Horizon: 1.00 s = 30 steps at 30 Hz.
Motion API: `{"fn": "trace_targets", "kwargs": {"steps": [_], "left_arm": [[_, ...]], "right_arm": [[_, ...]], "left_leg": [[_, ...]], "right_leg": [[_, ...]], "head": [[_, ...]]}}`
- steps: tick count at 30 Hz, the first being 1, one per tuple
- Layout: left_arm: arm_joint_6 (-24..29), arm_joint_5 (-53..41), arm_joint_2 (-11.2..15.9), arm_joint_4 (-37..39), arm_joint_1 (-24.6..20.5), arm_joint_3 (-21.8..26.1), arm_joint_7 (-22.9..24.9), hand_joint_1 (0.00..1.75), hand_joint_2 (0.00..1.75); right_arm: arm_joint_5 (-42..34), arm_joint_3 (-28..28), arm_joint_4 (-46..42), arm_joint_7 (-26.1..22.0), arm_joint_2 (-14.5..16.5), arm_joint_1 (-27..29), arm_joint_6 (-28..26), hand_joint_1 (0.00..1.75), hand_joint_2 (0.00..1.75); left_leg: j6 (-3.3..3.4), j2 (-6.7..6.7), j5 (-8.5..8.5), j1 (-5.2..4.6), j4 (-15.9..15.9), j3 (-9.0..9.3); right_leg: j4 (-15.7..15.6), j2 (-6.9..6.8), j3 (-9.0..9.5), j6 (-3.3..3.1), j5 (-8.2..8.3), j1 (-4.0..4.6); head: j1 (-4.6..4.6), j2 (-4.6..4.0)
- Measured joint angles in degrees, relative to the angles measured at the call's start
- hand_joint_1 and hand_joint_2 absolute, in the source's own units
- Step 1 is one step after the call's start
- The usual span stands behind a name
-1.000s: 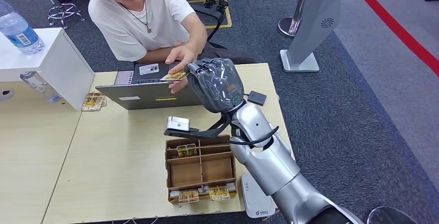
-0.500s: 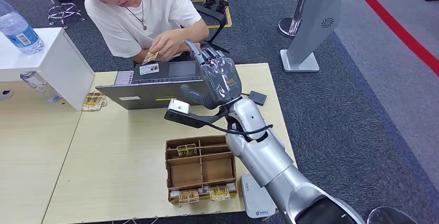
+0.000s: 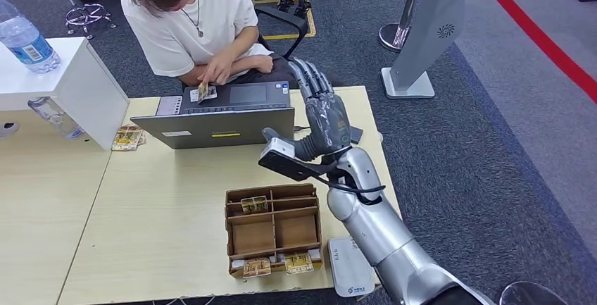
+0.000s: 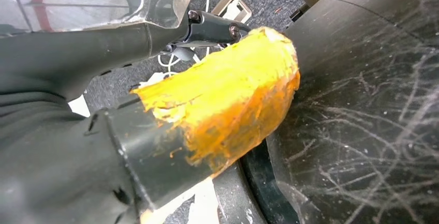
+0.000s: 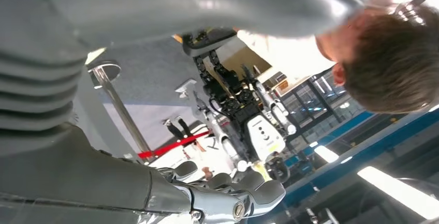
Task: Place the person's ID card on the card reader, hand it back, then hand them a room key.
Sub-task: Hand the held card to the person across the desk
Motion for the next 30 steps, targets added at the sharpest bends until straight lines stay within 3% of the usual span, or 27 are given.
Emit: {"fn": "trace_targets", "kwargs": {"steps": [17,30], "left_arm": [[2.0,-2.6,0.1,0.0,0.1,0.0,-0.3,0.00,0.00],[2.1,-4.5,0.0,0.0,-0.1,0.0,-0.8,0.00,0.00]], "right_arm": [[-9.0,-16.3,-1.1,-6.9,-5.2,6.9,0.0,0.00,0.00],[-4.6,-31.3,7.4,-9.3,-7.0,6.1,0.0,0.00,0.00]], "left_leg": [[0.00,-0.09,0.00,0.00,0.0,-0.06],[0.01,-0.20,0.01,0.00,0.0,-0.12]], "right_leg": [[0.0,-0.08,0.00,0.00,0.00,0.00],[0.0,-0.24,-0.01,0.01,0.00,0.00]], "head": [[0.00,0.00],[0.00,0.00]]}}
